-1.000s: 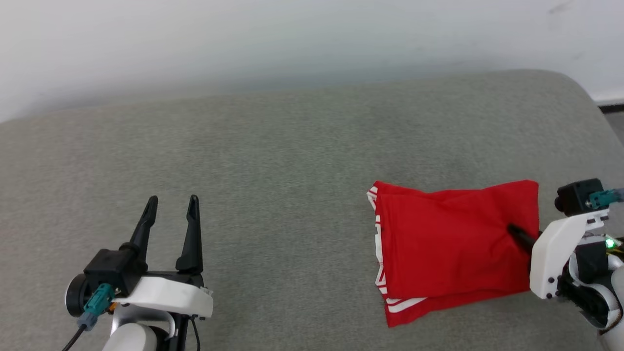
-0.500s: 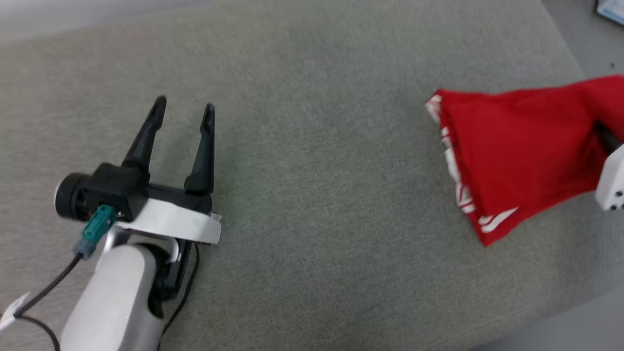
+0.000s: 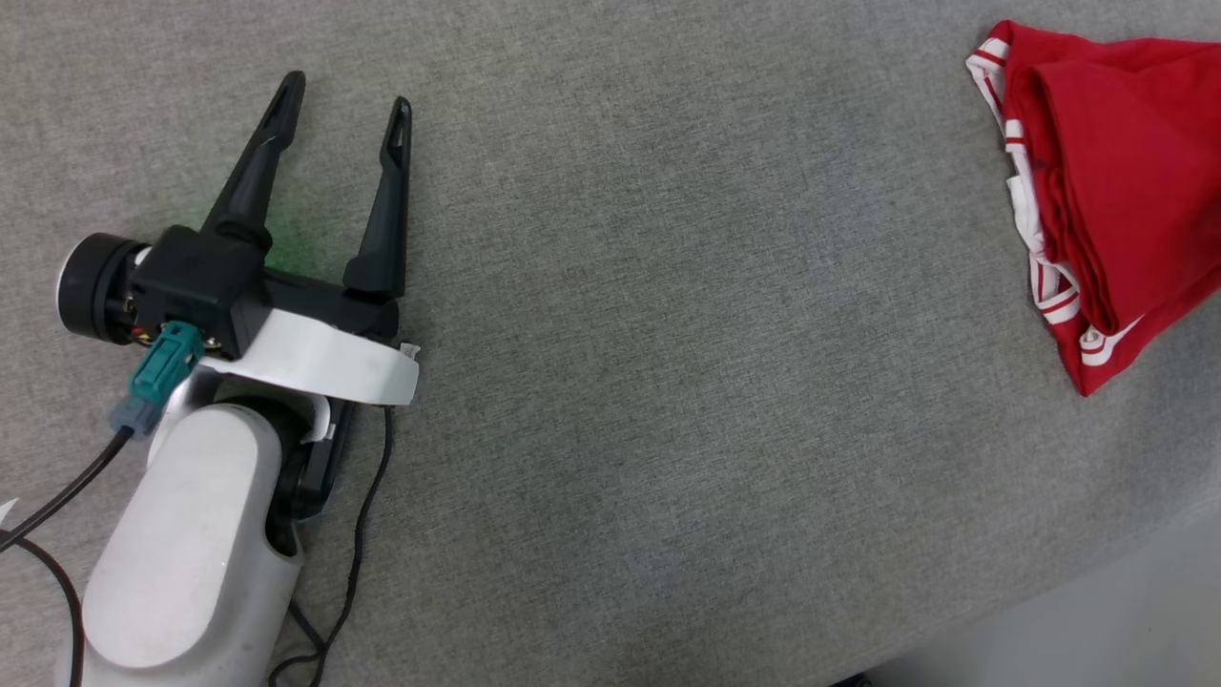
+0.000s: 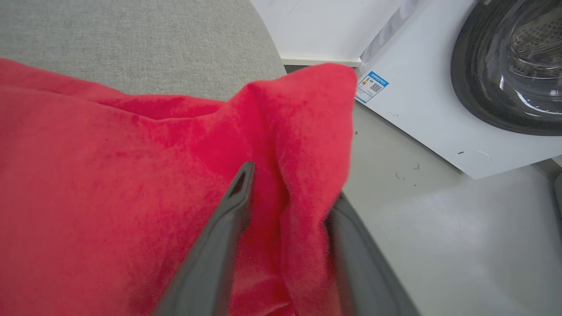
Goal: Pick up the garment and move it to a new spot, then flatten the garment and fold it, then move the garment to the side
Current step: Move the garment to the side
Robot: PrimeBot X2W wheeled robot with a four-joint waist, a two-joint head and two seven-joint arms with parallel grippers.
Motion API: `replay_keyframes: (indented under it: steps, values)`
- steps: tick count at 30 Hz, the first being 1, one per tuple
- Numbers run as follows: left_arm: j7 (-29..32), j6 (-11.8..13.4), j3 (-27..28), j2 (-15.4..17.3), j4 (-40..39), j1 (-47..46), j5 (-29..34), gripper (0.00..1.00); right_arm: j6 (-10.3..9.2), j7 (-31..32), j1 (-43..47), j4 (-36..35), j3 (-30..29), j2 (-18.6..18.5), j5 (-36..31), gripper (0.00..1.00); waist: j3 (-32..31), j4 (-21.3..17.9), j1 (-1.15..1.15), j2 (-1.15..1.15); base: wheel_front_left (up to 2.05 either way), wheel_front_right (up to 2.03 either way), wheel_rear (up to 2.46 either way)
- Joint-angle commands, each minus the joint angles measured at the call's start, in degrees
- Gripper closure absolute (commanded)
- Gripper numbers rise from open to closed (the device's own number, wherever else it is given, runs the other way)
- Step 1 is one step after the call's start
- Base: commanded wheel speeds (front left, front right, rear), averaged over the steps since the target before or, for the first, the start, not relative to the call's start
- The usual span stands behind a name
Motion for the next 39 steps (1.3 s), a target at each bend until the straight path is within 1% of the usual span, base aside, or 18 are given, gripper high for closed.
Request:
replay_keyframes:
  steps: [1, 5, 7, 10, 16, 20, 26, 33, 39]
  values:
    - [0.00, -0.37, -0.17, 0.08, 0.10, -0.61, 0.14, 0.00, -0.06, -0.98, -1.15, 1.05, -0.17, 0.06, -0.30, 0.00, 0.05, 0.20, -0.01, 0.00, 0.00, 0.00, 0.00]
    - [-0.44, -0.53, -0.38, -0.16, 1.50, -0.23, -0.56, 0.00, -0.06, -4.19, -1.58, 5.28, -0.09, 0.47, -0.51, 0.00, -1.23, 0.60, -0.01, 0.00, 0.00, 0.00, 0.00]
    - [-1.10, -0.45, -0.31, -0.44, 2.35, 0.69, -1.03, 0.00, -0.06, -5.51, -1.62, 6.62, -0.71, 0.86, 0.75, 0.00, -2.61, 0.69, -0.01, 0.00, 0.00, 0.00, 0.00]
    - [-2.29, 0.00, -0.08, -1.00, 3.74, 2.61, -1.96, 0.00, -0.06, -7.36, -0.11, 6.72, 0.32, 1.09, 1.93, 0.00, -5.66, 0.52, -0.01, 0.00, 0.00, 0.00, 0.00]
    - [-4.18, 1.27, 1.17, -2.17, 6.48, 8.81, -4.26, 0.00, -0.06, -9.39, 5.39, 2.89, 3.14, 1.83, 4.18, 0.00, -13.75, 0.23, -0.01, 0.00, 0.00, 0.00, 0.00]
    - [-5.11, 2.18, 1.78, -3.16, 7.74, 12.96, -5.67, 0.00, -0.06, -9.79, 10.34, -1.37, 4.42, 1.98, 5.10, 0.00, -18.85, 1.23, -0.01, 0.00, 0.00, 0.00, 0.00]
    - [-6.09, 2.99, 2.51, -5.21, 8.90, 18.02, -7.59, 0.00, -0.06, -8.77, 19.27, -9.24, 4.59, 3.66, 5.41, 0.00, -24.96, 4.43, -0.01, 0.00, 0.00, 0.00, 0.00]
    - [-6.63, 3.53, 3.52, -6.40, 9.74, 21.93, -8.41, 0.00, -0.07, -6.71, 29.18, -20.55, 3.79, 8.46, 4.96, 0.00, -29.27, 10.18, -0.01, 0.00, 0.00, 0.00, 0.00]
    - [-6.89, 4.13, 5.25, -5.61, 9.75, 23.81, -7.60, 0.00, -0.05, -4.81, 34.74, -30.23, 2.55, 13.29, 2.12, 0.00, -30.76, 14.61, -0.01, 0.00, 0.00, 0.00, 0.00]
